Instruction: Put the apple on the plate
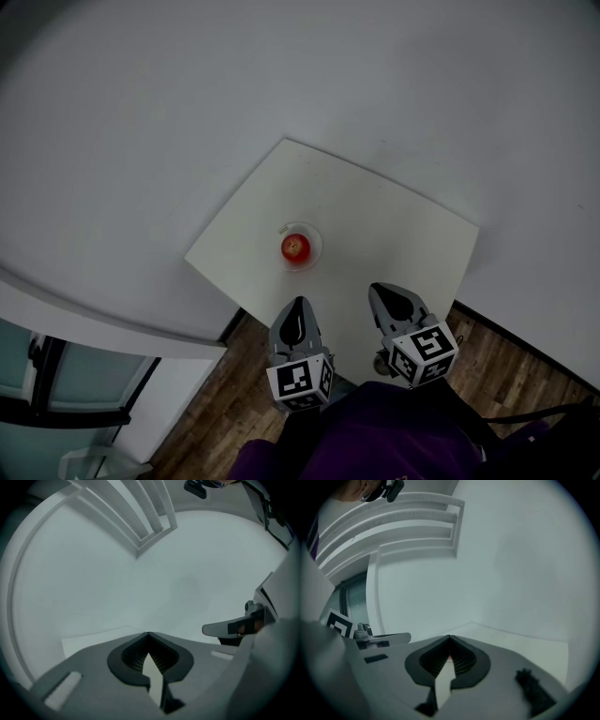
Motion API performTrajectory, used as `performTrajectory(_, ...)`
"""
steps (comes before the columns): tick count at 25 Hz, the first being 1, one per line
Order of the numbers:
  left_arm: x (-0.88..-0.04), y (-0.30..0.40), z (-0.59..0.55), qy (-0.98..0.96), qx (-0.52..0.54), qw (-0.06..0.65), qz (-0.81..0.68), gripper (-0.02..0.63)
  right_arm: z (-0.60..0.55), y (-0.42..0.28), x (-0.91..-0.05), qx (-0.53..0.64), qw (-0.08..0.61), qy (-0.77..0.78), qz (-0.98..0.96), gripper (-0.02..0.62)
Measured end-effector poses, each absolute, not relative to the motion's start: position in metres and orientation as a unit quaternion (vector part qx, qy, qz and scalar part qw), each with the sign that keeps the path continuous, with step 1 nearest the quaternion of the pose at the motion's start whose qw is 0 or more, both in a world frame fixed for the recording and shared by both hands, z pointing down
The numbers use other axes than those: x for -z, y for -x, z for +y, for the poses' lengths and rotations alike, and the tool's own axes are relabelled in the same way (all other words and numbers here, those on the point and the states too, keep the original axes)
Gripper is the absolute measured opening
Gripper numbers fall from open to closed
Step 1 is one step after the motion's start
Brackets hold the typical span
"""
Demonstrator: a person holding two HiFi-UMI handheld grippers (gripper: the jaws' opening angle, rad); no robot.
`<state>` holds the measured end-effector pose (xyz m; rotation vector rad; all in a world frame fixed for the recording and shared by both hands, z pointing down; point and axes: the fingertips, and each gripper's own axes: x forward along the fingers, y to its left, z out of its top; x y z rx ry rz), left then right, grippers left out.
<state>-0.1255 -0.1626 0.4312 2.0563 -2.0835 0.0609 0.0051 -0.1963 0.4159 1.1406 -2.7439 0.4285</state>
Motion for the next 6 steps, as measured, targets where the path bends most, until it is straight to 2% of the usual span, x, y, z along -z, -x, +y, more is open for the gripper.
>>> performTrajectory(6, -0.4294, 0.126, -0.1603, -0.701, -0.023, 0.101, -0.706, 0.008, -0.1945, -0.0041, -0.4169, -0.143, 0.071, -0.378, -0.912, 0.011)
